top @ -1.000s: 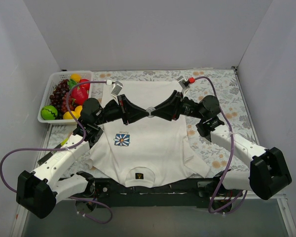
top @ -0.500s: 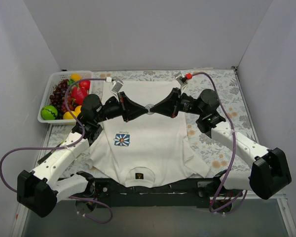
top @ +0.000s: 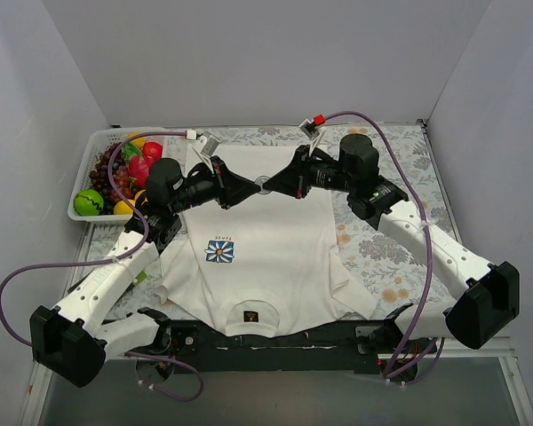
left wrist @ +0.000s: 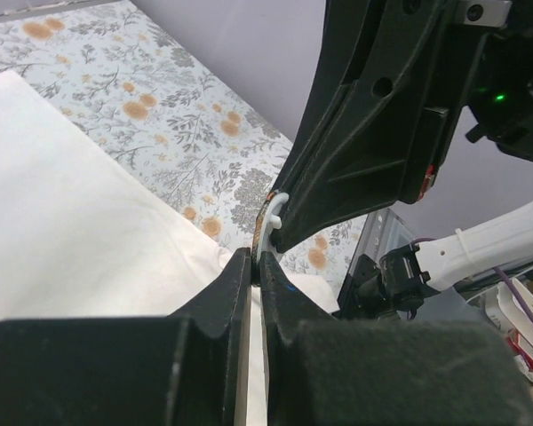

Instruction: Pin the brooch onto the clothing

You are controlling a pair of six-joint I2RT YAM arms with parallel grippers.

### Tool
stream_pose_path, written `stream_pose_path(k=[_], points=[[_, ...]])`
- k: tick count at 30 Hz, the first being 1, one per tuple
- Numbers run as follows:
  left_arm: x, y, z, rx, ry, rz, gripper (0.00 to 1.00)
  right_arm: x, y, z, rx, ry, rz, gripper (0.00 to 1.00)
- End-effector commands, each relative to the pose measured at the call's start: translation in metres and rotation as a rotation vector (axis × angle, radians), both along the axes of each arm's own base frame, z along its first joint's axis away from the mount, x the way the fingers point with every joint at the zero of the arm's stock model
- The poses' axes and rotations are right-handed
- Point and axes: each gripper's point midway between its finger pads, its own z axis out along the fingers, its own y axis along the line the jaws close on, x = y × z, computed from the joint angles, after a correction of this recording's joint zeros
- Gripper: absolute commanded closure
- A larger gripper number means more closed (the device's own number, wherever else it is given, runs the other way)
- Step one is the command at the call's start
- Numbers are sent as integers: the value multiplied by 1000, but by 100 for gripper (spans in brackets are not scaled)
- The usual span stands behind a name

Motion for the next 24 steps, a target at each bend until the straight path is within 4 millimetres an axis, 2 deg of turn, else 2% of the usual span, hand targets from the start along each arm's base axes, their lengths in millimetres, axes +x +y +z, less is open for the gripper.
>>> stream_pose_path(k=[1, 9, 14, 24], points=[[-48, -16, 58, -73, -153, -206, 100, 28, -3, -60, -235, 80, -169, 99], [-59, -14, 80, -98, -205, -222, 100, 33, -4, -75, -302, 97, -205, 99], [-74, -14, 92, -126, -235, -276, 100, 38, -8, -83, -349, 106, -237, 99], [-93, -10, 105, -173, -271, -334, 100, 42, -15, -82, -363, 88, -282, 99]])
